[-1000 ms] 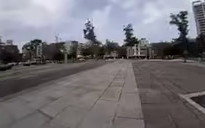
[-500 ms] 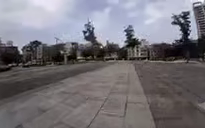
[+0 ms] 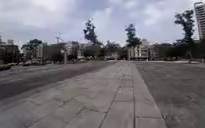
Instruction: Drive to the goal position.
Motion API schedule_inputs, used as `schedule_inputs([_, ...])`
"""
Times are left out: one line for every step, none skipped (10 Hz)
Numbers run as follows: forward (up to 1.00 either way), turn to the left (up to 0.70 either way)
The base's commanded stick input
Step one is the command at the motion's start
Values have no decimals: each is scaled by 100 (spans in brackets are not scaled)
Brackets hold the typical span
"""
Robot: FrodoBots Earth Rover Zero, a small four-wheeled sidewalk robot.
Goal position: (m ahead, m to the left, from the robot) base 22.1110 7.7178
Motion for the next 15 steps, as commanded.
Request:
schedule_inputs([85, 0])
schedule_inputs([85, 0])
schedule_inputs([85, 0])
schedule_inputs([85, 0])
schedule_inputs([85, 0])
schedule_inputs([85, 0])
schedule_inputs([85, 0])
schedule_inputs([85, 0])
schedule_inputs([85, 0])
schedule_inputs([85, 0])
schedule_inputs([85, 0])
schedule_inputs([85, 0])
schedule_inputs([85, 0])
schedule_inputs([85, 0])
schedule_inputs([85, 0])
